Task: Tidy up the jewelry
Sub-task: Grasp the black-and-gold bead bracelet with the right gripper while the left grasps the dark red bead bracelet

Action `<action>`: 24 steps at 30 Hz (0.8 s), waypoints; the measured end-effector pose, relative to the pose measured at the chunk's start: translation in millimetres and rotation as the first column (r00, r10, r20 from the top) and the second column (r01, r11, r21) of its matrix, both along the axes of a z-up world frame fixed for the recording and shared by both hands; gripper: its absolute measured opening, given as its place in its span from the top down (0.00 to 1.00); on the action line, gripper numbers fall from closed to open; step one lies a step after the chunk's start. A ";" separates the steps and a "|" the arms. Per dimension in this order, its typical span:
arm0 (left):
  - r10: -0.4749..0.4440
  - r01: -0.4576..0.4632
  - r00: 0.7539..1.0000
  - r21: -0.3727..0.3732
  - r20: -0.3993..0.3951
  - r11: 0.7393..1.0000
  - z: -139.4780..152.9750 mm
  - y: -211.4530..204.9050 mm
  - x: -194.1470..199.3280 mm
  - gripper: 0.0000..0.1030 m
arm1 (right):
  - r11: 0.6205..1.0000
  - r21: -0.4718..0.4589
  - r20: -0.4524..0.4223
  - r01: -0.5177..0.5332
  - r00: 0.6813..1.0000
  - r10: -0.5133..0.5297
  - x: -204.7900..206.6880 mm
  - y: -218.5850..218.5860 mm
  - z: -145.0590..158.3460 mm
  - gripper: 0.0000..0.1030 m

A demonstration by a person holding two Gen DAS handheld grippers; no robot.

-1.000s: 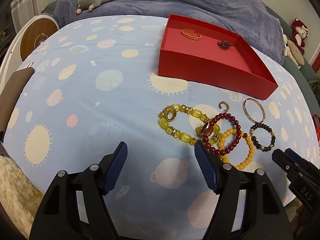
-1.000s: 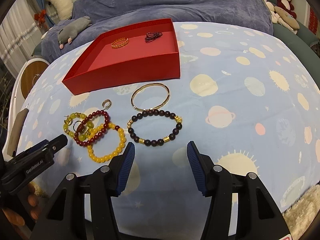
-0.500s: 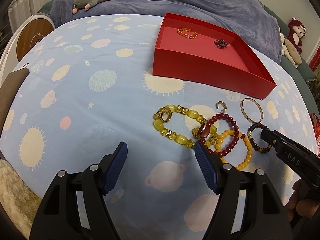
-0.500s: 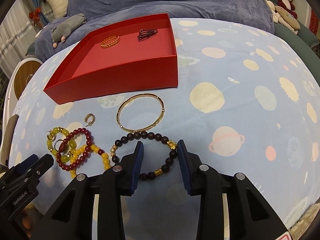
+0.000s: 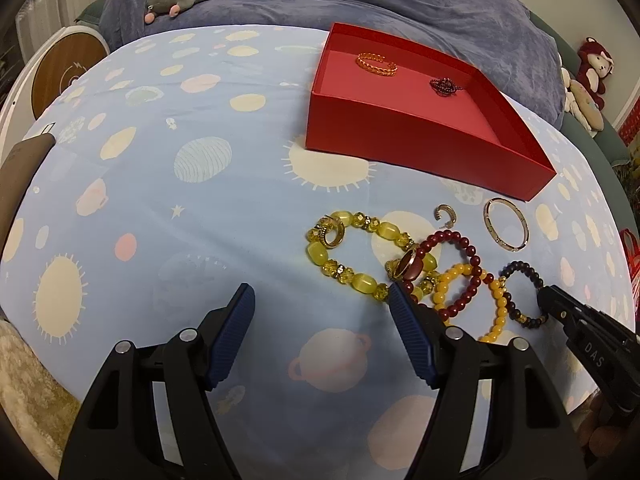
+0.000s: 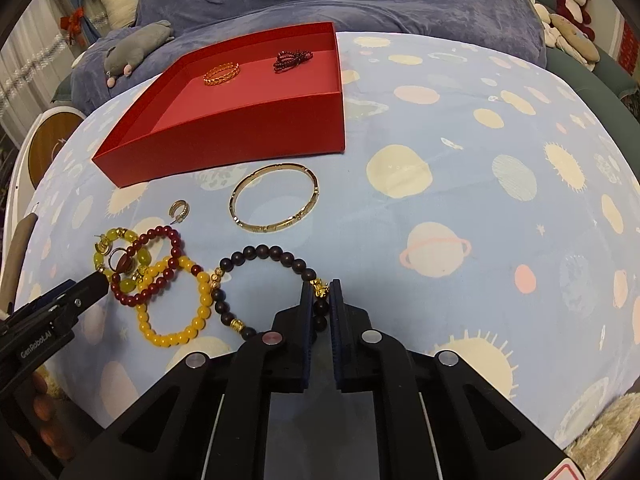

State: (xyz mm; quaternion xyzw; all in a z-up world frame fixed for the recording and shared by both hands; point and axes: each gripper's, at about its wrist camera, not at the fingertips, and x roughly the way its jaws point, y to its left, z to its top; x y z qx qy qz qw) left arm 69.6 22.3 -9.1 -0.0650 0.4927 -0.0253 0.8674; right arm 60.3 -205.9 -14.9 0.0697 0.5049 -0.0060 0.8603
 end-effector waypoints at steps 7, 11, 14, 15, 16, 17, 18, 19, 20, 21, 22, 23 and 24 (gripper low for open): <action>-0.036 0.036 0.999 -0.033 -0.002 0.999 3.1 -15.9 -2.8 0.40 | 1.000 0.023 -0.021 0.009 1.000 -0.008 -15.8 -4.5 3.7 0.92; -0.054 0.053 0.999 -0.044 -0.006 0.998 2.5 -27.3 0.0 0.47 | 0.999 0.033 -0.037 0.008 0.999 -0.007 -23.8 -3.7 2.3 0.92; -0.065 0.065 0.998 -0.041 -0.009 0.997 0.6 -34.2 2.2 0.55 | 0.999 0.032 -0.039 0.004 0.999 -0.003 -26.1 -2.4 2.0 0.92; -0.065 0.065 0.998 -0.038 -0.010 0.997 -0.2 -35.5 3.1 0.56 | 0.999 0.034 -0.040 0.006 0.999 -0.005 -25.9 -2.5 2.1 0.92; -0.062 0.062 0.998 -0.033 -0.009 0.998 -0.6 -36.3 3.6 0.57 | 0.999 0.037 -0.040 0.008 0.999 -0.006 -25.6 -2.7 2.0 0.92; -0.061 0.061 0.998 -0.022 -0.006 0.998 -0.8 -37.3 3.9 0.61 | 0.999 0.041 -0.041 0.009 0.999 -0.007 -25.3 -2.7 1.6 0.92; -0.064 0.064 0.998 -0.016 -0.003 0.998 -1.0 -38.0 4.2 0.63 | 0.999 0.045 -0.041 0.010 0.999 -0.009 -25.0 -2.7 1.4 0.92; -0.069 0.069 0.998 -0.018 0.000 0.997 -1.1 -38.3 4.4 0.67 | 0.999 0.050 -0.041 0.011 0.999 -0.009 -24.6 -3.0 1.2 0.92; -0.074 0.074 0.997 -0.020 0.001 0.997 -1.2 -37.9 4.7 0.73 | 0.999 0.053 -0.041 0.011 0.999 -0.008 -24.8 -2.8 1.1 0.92; -0.080 0.080 0.997 -0.022 0.004 0.997 -1.4 -37.9 4.6 0.75 | 0.998 0.054 -0.040 0.009 0.999 -0.006 -24.8 -2.2 1.0 0.92; -0.084 0.084 0.996 -0.020 0.007 0.996 -1.3 -37.9 4.4 0.75 | 0.998 0.055 -0.040 0.006 0.999 -0.004 -24.9 -1.4 0.9 0.92; -0.087 0.087 0.996 -0.019 0.011 0.996 -1.1 -37.9 4.0 0.76 | 0.998 0.056 -0.040 0.005 0.999 -0.002 -25.0 -0.8 1.1 0.92; -0.088 0.089 0.996 -0.021 0.014 0.996 -0.7 -37.5 3.8 0.77 | 0.998 0.058 -0.039 0.004 0.999 -0.001 -25.1 -0.3 1.2 0.92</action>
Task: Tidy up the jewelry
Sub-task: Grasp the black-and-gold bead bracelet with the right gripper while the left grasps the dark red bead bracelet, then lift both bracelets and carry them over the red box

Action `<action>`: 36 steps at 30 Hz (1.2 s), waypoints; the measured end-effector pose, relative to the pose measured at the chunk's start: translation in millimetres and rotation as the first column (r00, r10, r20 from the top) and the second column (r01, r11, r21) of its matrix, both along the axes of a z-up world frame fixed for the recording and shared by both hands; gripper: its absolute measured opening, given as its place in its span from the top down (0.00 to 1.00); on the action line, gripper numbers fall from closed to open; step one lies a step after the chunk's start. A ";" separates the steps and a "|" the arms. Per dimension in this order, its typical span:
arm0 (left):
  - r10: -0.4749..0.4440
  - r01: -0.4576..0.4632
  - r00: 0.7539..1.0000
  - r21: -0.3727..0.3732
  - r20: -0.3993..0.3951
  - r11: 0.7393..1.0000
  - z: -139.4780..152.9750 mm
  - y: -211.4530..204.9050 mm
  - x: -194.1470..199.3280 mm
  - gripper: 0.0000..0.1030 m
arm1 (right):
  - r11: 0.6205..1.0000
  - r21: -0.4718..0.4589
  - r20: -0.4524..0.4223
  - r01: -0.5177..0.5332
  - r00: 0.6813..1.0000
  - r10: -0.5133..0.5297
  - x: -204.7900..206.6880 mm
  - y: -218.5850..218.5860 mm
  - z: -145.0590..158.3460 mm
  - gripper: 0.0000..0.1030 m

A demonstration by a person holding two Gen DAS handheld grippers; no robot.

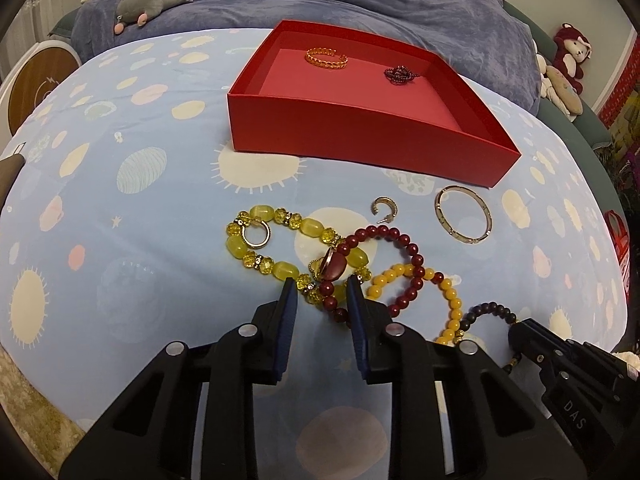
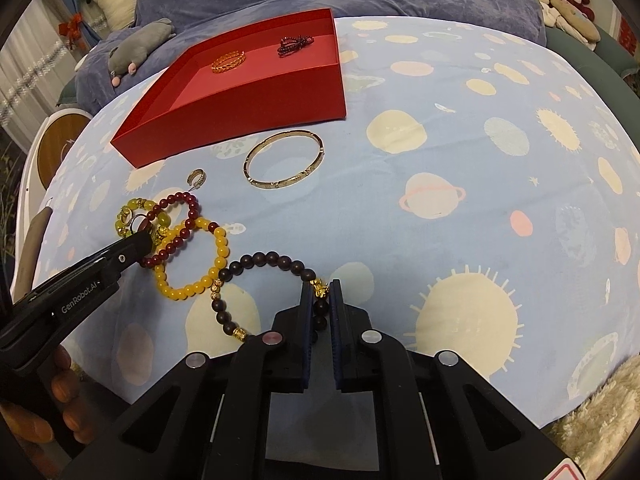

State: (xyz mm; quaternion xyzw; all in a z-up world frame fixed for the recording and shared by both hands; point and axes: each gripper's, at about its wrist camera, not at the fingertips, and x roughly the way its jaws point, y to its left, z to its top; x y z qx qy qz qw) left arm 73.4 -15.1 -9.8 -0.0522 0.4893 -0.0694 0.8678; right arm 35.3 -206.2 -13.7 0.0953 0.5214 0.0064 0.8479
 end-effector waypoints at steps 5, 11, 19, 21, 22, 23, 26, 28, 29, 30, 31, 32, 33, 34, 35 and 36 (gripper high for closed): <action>-0.007 0.007 1.000 -0.040 -0.001 0.999 5.0 4.2 -1.1 0.92 | 1.000 0.016 0.012 -0.010 1.000 0.010 -1.6 3.1 3.9 0.92; -0.009 0.009 1.000 -0.043 -0.002 0.999 7.0 11.7 -8.1 0.93 | 0.999 0.019 0.022 -0.032 0.999 0.032 -4.8 9.6 8.0 0.92; -0.010 0.011 1.000 -0.063 0.021 0.998 21.9 19.1 -16.2 0.93 | 0.998 0.033 0.048 -0.047 0.998 0.046 -8.4 12.8 17.7 0.92; -0.013 0.015 1.000 -0.066 0.024 0.998 24.4 18.9 -17.4 0.93 | 0.998 0.038 0.060 -0.049 0.997 0.047 -8.6 13.3 21.9 0.92; -0.016 0.017 1.000 -0.066 0.025 0.998 25.4 18.4 -17.9 0.93 | 0.998 0.041 0.066 -0.050 0.997 0.047 -8.8 13.7 24.0 0.92; -0.017 0.018 1.000 -0.066 0.024 0.998 25.6 18.2 -18.6 0.93 | 0.998 0.043 0.070 -0.051 0.996 0.048 -9.0 14.0 25.9 0.92; -0.020 0.023 0.999 -0.076 0.029 0.997 30.5 18.3 -20.0 0.93 | 0.997 0.047 0.084 -0.054 0.995 0.050 -10.0 15.0 31.5 0.92; -0.026 0.029 0.999 -0.085 0.040 0.996 35.8 17.7 -21.4 0.93 | 0.997 0.050 0.093 -0.057 0.994 0.052 -10.6 16.2 35.8 0.92; -0.029 0.033 0.999 -0.088 0.045 0.996 38.2 17.3 -21.9 0.93 | 0.997 0.051 0.098 -0.056 0.994 0.051 -10.8 16.4 38.1 0.92; -0.032 0.037 0.998 -0.094 0.050 0.995 40.8 17.1 -22.4 0.93 | 0.997 0.052 0.104 -0.057 0.993 0.051 -11.0 16.9 40.4 0.92; -0.035 0.040 0.998 -0.098 0.055 0.994 43.2 16.7 -22.9 0.93 | 0.997 0.052 0.110 -0.058 0.993 0.052 -11.2 17.5 42.8 0.92; -0.037 0.042 0.998 -0.100 0.058 0.994 45.3 16.2 -23.0 0.93 | 0.997 0.053 0.116 -0.059 0.992 0.053 -11.1 17.5 45.0 0.92; -0.039 0.045 0.997 -0.102 0.061 0.994 46.9 15.6 -23.1 0.93 | 0.997 0.052 0.123 -0.061 0.991 0.054 -11.1 17.9 47.5 0.92; -0.039 0.045 0.997 -0.103 0.064 0.994 48.4 15.5 -23.2 0.93 | 0.997 0.050 0.129 -0.062 0.990 0.055 -11.0 18.3 49.8 0.92; -0.040 0.047 0.997 -0.106 0.066 0.993 50.3 15.2 -23.3 0.93 | 0.997 0.050 0.134 -0.063 0.989 0.056 -10.7 18.2 51.7 0.92; -0.042 0.049 0.997 -0.109 0.068 0.993 52.2 14.9 -23.2 0.93 | 0.997 0.051 0.139 -0.065 0.989 0.057 -10.6 18.6 53.8 0.92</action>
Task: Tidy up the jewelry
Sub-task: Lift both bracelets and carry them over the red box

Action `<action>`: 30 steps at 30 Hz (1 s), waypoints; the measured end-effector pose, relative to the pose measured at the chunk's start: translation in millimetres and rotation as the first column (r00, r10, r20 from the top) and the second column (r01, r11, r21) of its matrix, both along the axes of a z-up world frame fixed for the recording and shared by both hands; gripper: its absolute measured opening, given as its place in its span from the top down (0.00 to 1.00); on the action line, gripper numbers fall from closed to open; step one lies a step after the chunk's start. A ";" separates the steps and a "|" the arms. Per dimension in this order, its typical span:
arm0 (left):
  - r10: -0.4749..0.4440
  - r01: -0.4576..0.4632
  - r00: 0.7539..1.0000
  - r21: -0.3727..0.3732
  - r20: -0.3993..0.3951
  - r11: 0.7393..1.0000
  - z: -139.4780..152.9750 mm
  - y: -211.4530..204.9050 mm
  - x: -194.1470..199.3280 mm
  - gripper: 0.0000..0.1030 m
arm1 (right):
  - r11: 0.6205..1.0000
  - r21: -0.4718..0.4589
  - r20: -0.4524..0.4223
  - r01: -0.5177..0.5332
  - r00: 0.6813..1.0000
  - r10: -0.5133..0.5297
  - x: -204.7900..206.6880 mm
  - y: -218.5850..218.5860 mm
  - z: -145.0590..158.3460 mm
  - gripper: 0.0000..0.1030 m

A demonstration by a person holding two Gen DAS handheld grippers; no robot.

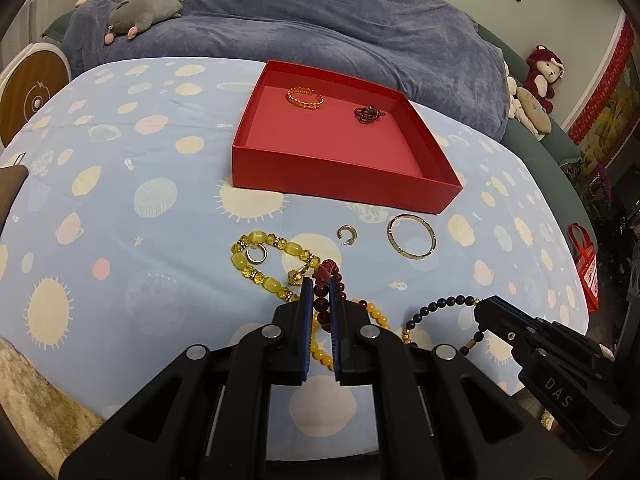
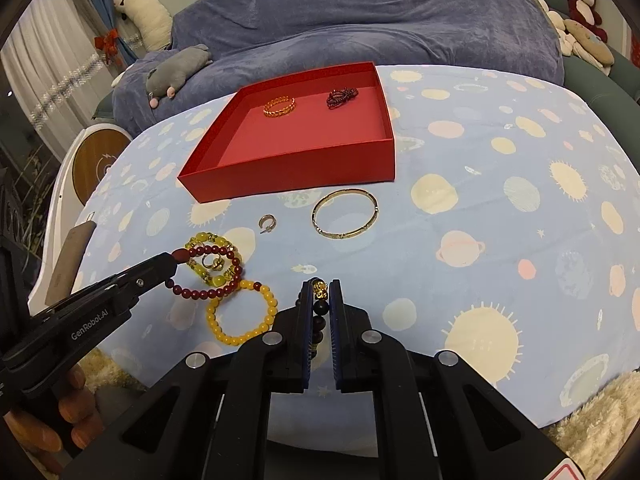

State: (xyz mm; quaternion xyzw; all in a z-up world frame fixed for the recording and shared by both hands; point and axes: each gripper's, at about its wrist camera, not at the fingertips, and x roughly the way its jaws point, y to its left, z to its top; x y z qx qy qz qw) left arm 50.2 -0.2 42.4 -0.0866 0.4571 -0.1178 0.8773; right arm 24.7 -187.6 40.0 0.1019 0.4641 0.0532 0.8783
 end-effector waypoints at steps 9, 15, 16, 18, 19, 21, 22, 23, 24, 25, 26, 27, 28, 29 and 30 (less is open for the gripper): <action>-0.033 0.033 0.999 -0.026 0.030 0.999 18.3 -6.6 3.0 0.93 | 1.000 0.005 0.020 0.003 1.000 -0.003 5.0 -0.9 9.3 0.92; -0.062 0.063 0.997 -0.029 0.047 0.998 30.7 -16.2 15.4 0.93 | 1.000 0.008 0.045 -0.001 0.999 0.001 17.0 -2.1 20.5 0.92; -0.070 0.072 0.996 -0.027 0.052 0.997 33.9 -18.2 19.1 0.93 | 1.000 0.010 0.052 -0.004 0.999 0.003 21.0 -2.6 23.8 0.92; -0.084 0.086 0.994 -0.017 0.070 0.996 41.3 -22.9 27.0 0.93 | 1.000 -0.001 0.075 -0.012 0.997 0.012 30.1 -2.2 31.8 0.92; -0.093 0.094 0.992 -0.010 0.080 0.996 45.2 -25.4 31.6 0.93 | 1.000 -0.007 0.087 -0.017 0.996 0.018 36.2 -2.2 36.2 0.92; -0.103 0.103 0.990 -0.001 0.097 0.995 53.0 -29.5 43.5 0.93 | 1.000 -0.011 0.109 -0.024 0.994 0.025 49.5 -3.7 45.2 0.92; -0.105 0.106 0.989 -0.001 0.107 0.994 57.3 -31.3 50.8 0.93 | 1.000 -0.011 0.119 -0.027 0.993 0.028 57.4 -4.4 49.8 0.92; -0.106 0.107 0.987 -0.002 0.116 0.994 61.2 -32.6 58.3 0.93 | 1.000 -0.009 0.129 -0.029 0.991 0.030 65.7 -5.4 54.2 0.92; -0.106 0.107 0.986 -0.006 0.126 0.994 65.5 -33.6 66.4 0.93 | 0.999 -0.008 0.139 -0.031 0.990 0.032 74.2 -6.4 58.0 0.92; -0.105 0.108 0.985 -0.015 0.134 0.994 70.0 -34.5 75.6 0.93 | 0.999 -0.007 0.147 -0.035 0.988 0.036 83.9 -6.9 61.8 0.92; -0.104 0.108 0.985 -0.022 0.139 0.994 74.0 -35.2 85.0 0.93 | 0.999 -0.007 0.154 -0.038 0.987 0.039 93.1 -7.1 65.0 0.92; -0.105 0.110 0.983 -0.029 0.149 0.994 78.5 -36.6 94.4 0.93 | 0.999 -0.007 0.162 -0.042 0.986 0.043 103.1 -7.1 67.9 0.92; -0.105 0.112 0.981 -0.036 0.162 0.993 82.9 -37.9 103.6 0.93 | 0.999 -0.005 0.167 -0.048 0.985 0.048 113.0 -6.5 70.0 0.92; -0.104 0.113 0.980 -0.040 0.171 0.993 86.2 -38.3 112.6 0.93 | 0.999 -0.002 0.172 -0.052 0.984 0.051 123.4 -6.2 71.9 0.92; -0.103 0.112 0.979 -0.042 0.178 0.993 89.2 -39.3 122.2 0.93 | 0.998 0.003 0.176 -0.055 0.983 0.054 134.1 -5.9 73.5 0.92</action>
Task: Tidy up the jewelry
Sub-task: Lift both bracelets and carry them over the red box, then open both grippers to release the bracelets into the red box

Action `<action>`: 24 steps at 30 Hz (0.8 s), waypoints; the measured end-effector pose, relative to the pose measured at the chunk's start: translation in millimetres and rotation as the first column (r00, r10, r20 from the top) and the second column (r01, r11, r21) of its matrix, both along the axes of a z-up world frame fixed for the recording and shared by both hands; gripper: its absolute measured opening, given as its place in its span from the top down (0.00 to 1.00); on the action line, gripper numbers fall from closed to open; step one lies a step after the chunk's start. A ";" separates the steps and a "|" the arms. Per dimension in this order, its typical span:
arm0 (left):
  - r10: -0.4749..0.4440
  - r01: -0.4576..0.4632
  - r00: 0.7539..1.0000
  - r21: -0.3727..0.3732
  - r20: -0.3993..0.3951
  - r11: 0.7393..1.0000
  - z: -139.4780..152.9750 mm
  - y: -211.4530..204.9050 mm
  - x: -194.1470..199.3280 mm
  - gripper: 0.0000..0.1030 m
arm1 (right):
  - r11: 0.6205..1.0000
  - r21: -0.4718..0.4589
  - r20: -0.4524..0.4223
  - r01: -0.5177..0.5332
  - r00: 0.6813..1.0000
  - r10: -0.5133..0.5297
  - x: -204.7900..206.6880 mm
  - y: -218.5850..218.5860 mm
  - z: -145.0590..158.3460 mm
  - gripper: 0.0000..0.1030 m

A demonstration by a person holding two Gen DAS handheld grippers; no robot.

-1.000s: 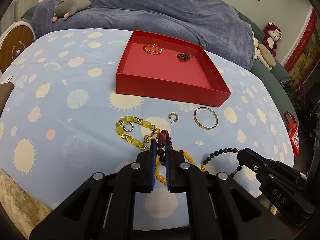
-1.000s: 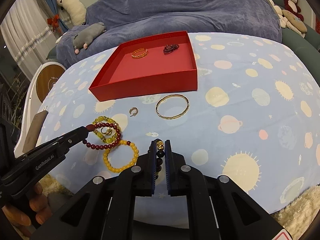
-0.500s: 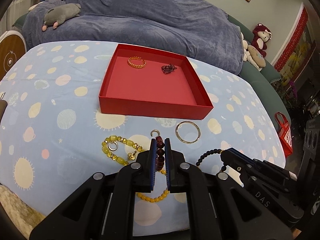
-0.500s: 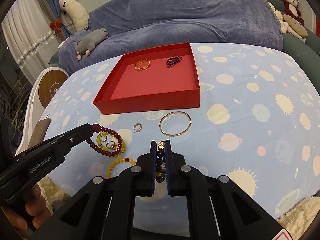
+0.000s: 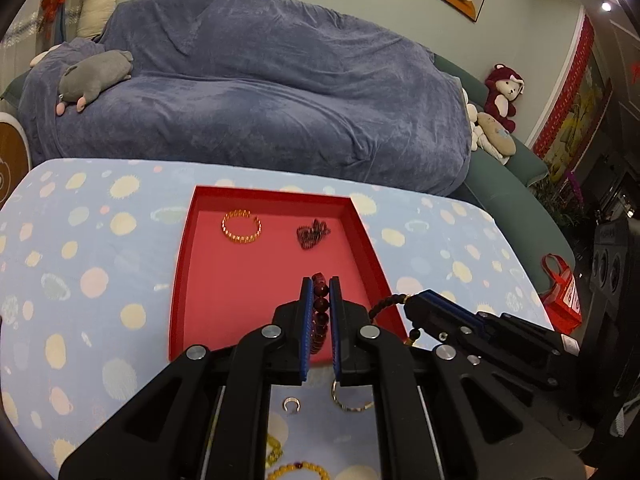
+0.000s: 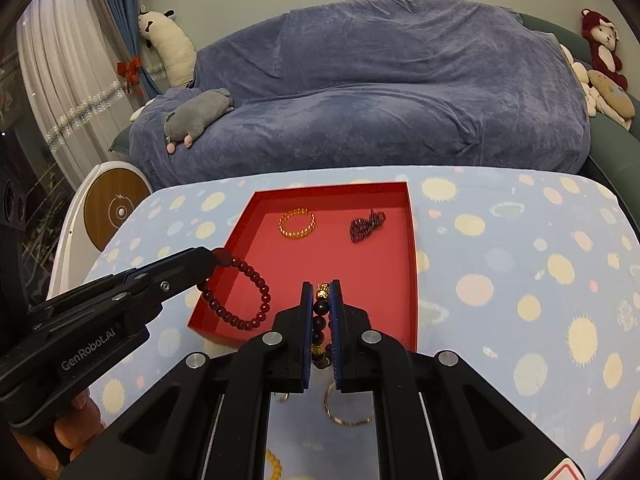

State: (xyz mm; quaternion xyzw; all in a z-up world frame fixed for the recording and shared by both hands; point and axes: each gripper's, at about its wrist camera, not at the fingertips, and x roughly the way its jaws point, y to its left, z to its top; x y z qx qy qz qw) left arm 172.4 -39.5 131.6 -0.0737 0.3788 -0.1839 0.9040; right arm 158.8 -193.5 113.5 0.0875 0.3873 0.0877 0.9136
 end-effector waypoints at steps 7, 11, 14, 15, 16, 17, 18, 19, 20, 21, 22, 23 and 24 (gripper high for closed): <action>-0.006 0.005 1.000 -0.022 -0.014 1.000 -7.7 -5.2 69.8 0.92 | 0.998 0.046 -0.026 -0.036 0.999 0.037 73.2 6.8 -13.2 0.92; -0.002 0.001 0.998 -0.011 -0.060 1.000 -31.0 -6.7 99.8 0.92 | 0.998 0.061 -0.072 -0.030 0.997 0.034 105.9 8.6 -35.6 0.92; 0.005 -0.004 0.994 0.007 -0.107 1.000 -55.3 -4.4 117.8 0.92 | 0.998 0.049 -0.113 -0.030 0.993 0.035 122.7 10.1 -56.5 0.92; 0.014 -0.011 0.992 0.022 -0.125 1.000 -63.7 -3.0 122.7 0.92 | 0.999 0.040 -0.128 -0.028 0.991 0.033 127.3 10.1 -63.9 0.92; 0.020 -0.015 0.990 0.035 -0.138 0.999 -71.7 -1.2 126.7 0.92 | 0.999 0.030 -0.143 -0.028 0.989 0.032 131.0 9.8 -70.8 0.92; 0.026 -0.020 0.989 0.044 -0.146 0.999 -79.0 0.4 129.7 0.92 | 1.000 0.016 -0.155 -0.021 0.988 0.024 134.2 8.4 -77.6 0.92; 0.036 -0.027 0.987 0.056 -0.155 0.998 -85.5 1.9 132.2 0.92 | 1.000 0.008 -0.166 -0.015 0.986 0.016 136.8 6.9 -83.4 0.92; 0.042 -0.032 0.986 0.062 -0.162 0.998 -91.5 3.4 133.8 0.92 | 1.000 0.000 -0.175 -0.011 0.984 0.010 138.8 5.6 -88.2 0.92; 0.055 -0.043 0.985 0.076 -0.165 0.996 -96.5 5.2 134.5 0.92 | 1.000 -0.016 -0.182 -0.002 0.983 -0.001 140.5 3.8 -92.3 0.92; 0.066 -0.051 0.985 0.094 -0.162 0.994 -100.1 6.5 134.5 0.91 | 0.999 -0.039 -0.180 0.007 0.984 -0.013 140.3 3.4 -94.0 0.88; 0.072 -0.055 0.985 0.110 -0.158 0.992 -103.2 7.6 134.0 0.85 | 0.998 -0.068 -0.174 0.009 0.985 -0.021 139.5 3.9 -94.5 0.85; 0.084 -0.065 0.985 0.130 -0.151 0.989 -104.9 8.9 133.1 0.73 | 0.995 -0.094 -0.164 0.012 0.986 -0.028 138.6 3.9 -94.4 0.81; 0.097 -0.077 0.985 0.144 -0.139 0.987 -105.8 10.0 130.7 0.66 | 0.993 -0.114 -0.153 0.014 0.988 -0.031 135.9 3.1 -92.8 0.78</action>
